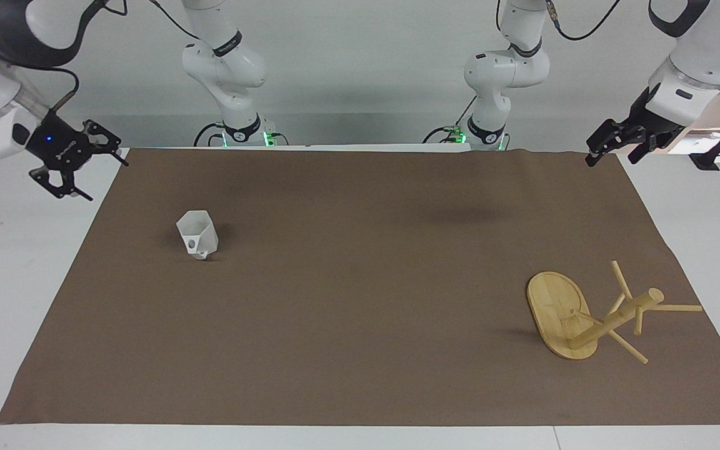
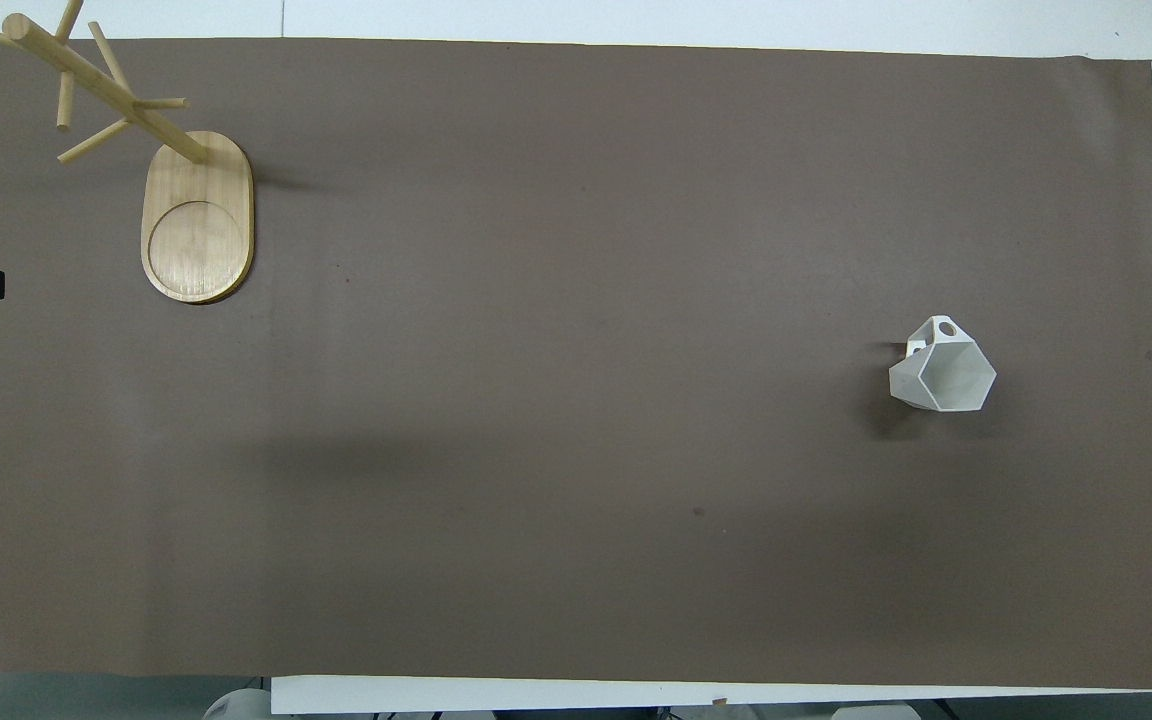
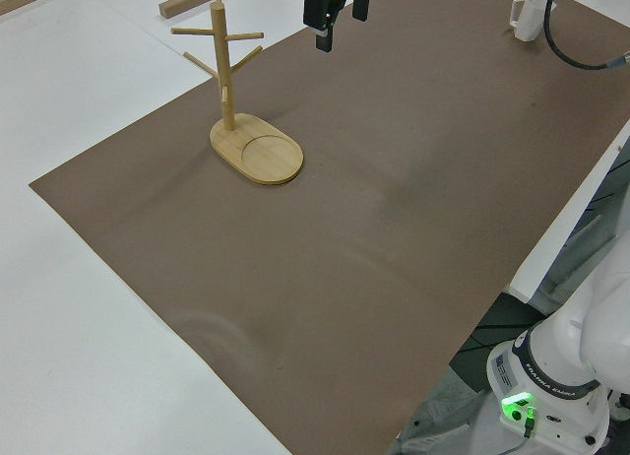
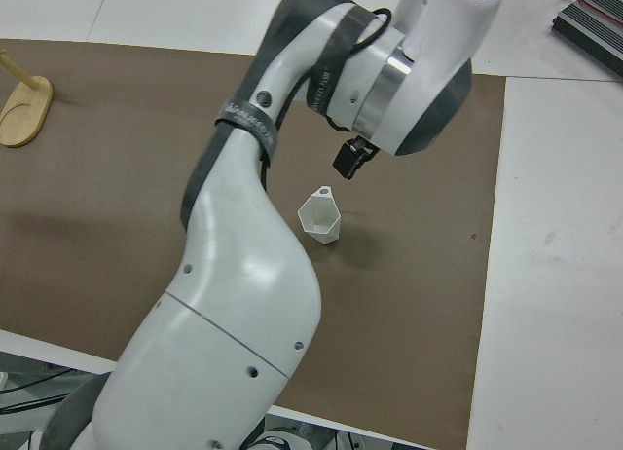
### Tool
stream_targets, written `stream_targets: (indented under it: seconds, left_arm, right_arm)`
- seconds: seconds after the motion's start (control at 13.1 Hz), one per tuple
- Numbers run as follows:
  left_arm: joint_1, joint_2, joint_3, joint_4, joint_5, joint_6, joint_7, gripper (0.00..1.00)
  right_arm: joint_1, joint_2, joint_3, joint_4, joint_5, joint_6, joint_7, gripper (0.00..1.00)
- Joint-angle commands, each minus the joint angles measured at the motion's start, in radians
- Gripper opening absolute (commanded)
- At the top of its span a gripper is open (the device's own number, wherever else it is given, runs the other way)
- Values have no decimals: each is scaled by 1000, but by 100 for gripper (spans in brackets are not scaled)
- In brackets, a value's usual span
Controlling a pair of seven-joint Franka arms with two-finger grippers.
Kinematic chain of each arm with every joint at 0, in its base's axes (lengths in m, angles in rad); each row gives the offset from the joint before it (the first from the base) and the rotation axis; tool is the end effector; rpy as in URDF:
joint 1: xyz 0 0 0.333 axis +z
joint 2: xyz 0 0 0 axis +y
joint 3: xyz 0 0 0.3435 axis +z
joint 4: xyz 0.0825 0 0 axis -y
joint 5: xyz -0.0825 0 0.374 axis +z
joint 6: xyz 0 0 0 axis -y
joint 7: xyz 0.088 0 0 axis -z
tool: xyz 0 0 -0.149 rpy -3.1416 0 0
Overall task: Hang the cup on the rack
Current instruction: 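Reach the right gripper to the white mug and grasp it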
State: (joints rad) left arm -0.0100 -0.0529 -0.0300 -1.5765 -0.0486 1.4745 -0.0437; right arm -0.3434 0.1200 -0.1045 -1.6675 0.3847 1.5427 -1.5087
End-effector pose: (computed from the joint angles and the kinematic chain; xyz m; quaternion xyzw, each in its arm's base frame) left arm 0.5138 -0.0286 0.6275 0.9994 0.0001 -0.0255 0.0224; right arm 0.5283 -0.1879 0.5089 -0.8507 -0.4776 -0.0861 0.2020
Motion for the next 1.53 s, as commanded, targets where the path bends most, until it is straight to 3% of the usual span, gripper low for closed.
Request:
stream_targets:
  seconds: [0.0, 0.15, 0.38, 0.69, 1.07, 1.45]
  left_arm:
    - [-8, 11, -14, 27, -8, -29, 10, 100]
    - [-10, 11, -16, 27, -7, -31, 10, 100]
    - [-10, 8, -18, 4, -7, -26, 10, 100]
    - [2, 4, -13, -2, -7, -28, 13, 100]
    - [-11, 5, -18, 4, 49, -36, 11, 100]
    - [-7, -4, -16, 0, 47, -43, 8, 100]
  right_arm:
    - [-122, 139, 9, 8, 193, -16, -291, 100]
    - [-190, 261, 11, -4, 361, -117, -544, 100]
    - [-200, 320, 11, -142, 512, -162, -877, 100]
    - [-198, 435, 12, -224, 554, -202, -1142, 100]
    - [-186, 461, 11, -248, 571, -179, -1228, 100]
    - [-112, 460, 12, -273, 617, -142, -1231, 100]
